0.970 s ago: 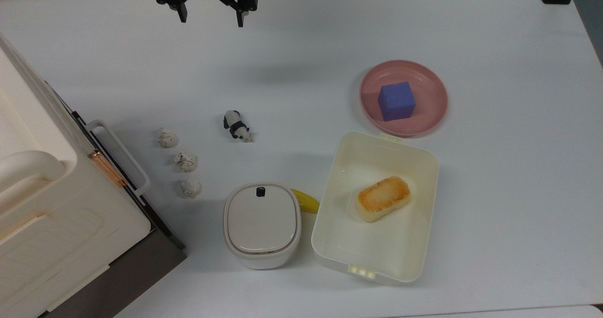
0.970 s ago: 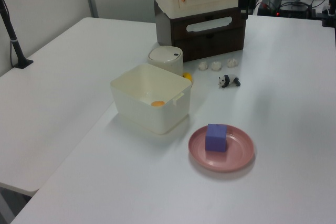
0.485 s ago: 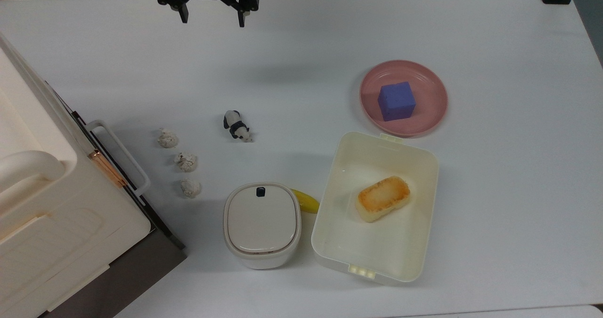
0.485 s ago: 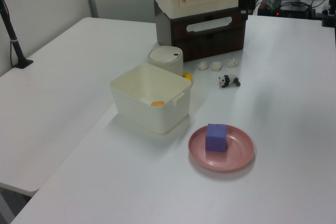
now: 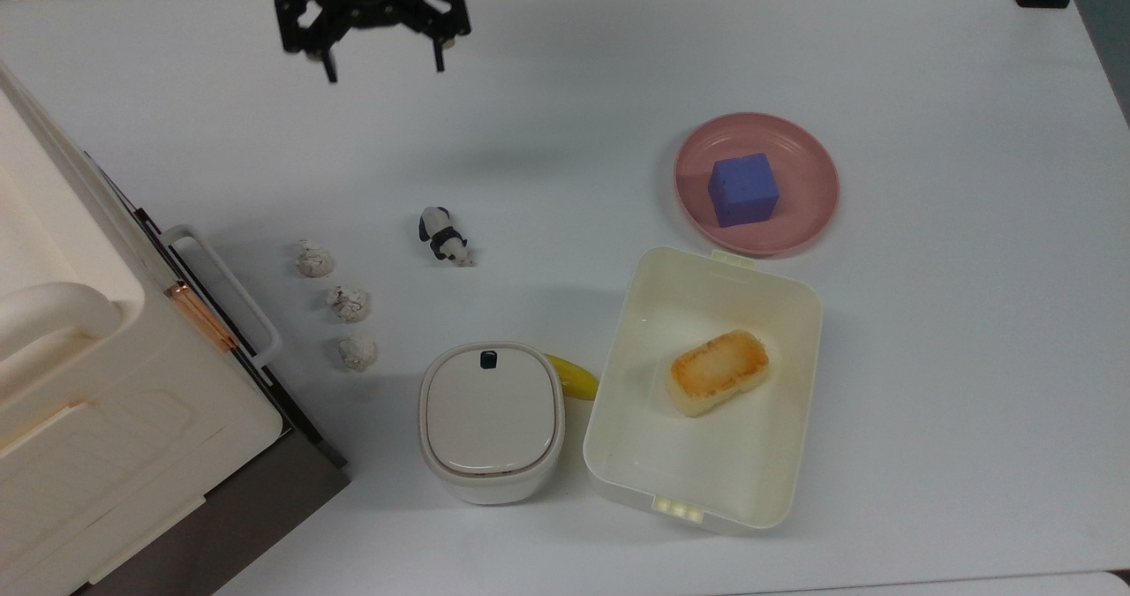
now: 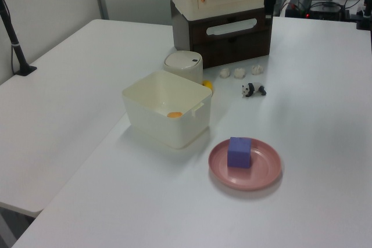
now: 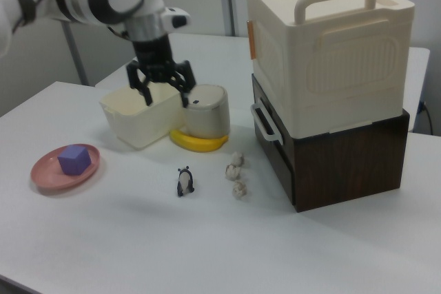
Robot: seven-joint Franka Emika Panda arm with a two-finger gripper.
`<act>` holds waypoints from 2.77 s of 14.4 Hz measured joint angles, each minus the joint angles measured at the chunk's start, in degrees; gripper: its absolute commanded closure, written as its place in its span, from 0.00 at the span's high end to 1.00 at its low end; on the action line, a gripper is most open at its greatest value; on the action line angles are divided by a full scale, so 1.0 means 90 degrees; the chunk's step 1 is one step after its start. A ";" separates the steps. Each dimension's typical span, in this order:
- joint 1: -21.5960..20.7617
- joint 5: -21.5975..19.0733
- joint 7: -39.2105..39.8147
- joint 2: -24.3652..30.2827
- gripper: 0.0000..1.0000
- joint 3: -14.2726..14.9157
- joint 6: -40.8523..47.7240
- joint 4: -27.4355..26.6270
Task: Slide open the drawer
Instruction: 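Move the gripper toward the brown drawer's white handle and lower it, then hook the gripper onto the drawer handle and pull outward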
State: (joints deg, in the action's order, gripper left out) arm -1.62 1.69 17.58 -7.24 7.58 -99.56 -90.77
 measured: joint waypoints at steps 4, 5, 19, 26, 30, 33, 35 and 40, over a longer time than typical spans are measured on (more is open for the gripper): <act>-0.0092 0.0001 0.0653 -0.0395 0.97 0.0483 -0.1106 -0.0194; -0.0137 0.0005 0.0752 -0.0526 0.94 0.0603 -0.1379 -0.0199; -0.0540 0.0061 0.1527 -0.2162 0.84 0.1504 -0.4069 -0.0019; -0.0711 0.0099 0.1591 -0.2067 0.84 0.1751 -0.4323 0.0304; -0.0737 0.0446 0.1740 -0.2050 0.81 0.1751 -0.4319 0.0282; -0.0800 0.0818 0.1763 -0.2065 0.80 0.1750 -0.4319 0.0234; -0.0913 0.0991 0.1764 -0.2115 0.79 0.1749 -0.4319 0.0145; -0.1031 0.1228 0.1768 -0.2136 0.66 0.1762 -0.4346 -0.0001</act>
State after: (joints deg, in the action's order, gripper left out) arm -10.90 12.75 33.50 -26.46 23.43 -138.67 -90.78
